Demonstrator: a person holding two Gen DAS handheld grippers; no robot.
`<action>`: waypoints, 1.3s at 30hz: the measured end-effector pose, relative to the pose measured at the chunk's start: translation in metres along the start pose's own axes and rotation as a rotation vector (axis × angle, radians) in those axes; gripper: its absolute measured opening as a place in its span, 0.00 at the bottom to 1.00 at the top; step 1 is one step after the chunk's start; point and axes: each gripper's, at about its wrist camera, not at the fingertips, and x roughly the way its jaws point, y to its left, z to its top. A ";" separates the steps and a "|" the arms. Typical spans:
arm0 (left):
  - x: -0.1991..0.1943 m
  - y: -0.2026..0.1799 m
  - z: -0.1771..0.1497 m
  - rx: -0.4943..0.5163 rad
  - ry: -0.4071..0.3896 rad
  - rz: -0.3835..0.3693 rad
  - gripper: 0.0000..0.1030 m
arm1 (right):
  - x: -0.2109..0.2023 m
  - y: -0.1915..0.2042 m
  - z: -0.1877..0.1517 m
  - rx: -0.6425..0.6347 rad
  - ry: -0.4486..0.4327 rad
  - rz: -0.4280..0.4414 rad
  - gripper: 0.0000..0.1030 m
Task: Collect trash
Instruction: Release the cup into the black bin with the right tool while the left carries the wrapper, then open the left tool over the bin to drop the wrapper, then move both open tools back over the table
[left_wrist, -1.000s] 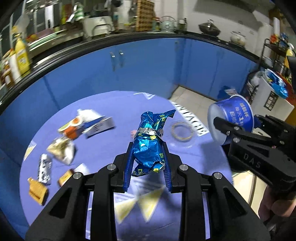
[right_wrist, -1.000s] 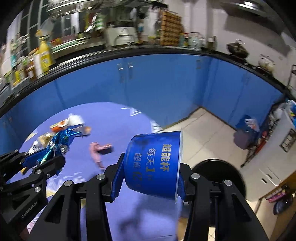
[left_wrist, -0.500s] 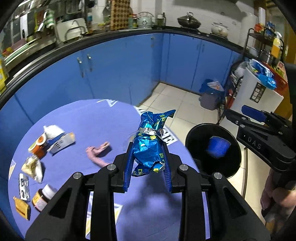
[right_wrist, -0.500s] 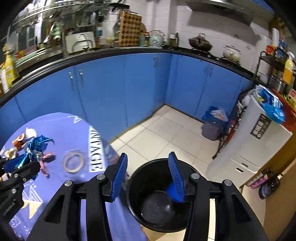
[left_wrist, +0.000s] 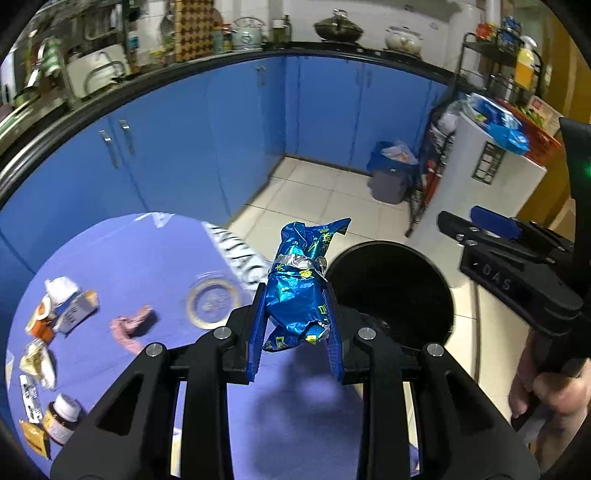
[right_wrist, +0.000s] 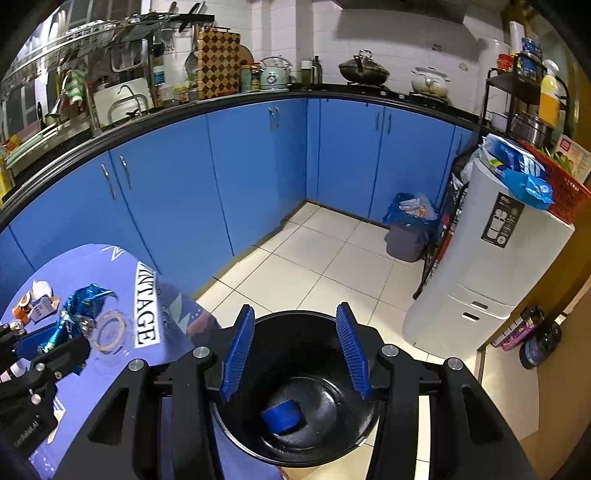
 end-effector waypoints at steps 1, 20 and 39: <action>0.003 -0.007 0.002 0.007 0.005 -0.017 0.29 | -0.001 -0.004 -0.001 0.004 -0.004 -0.011 0.44; 0.021 -0.034 0.020 -0.006 -0.015 -0.070 0.89 | 0.003 -0.042 -0.005 0.055 -0.006 -0.055 0.44; -0.053 0.107 -0.054 -0.212 -0.024 0.262 0.89 | -0.023 0.126 -0.021 -0.200 0.019 0.294 0.44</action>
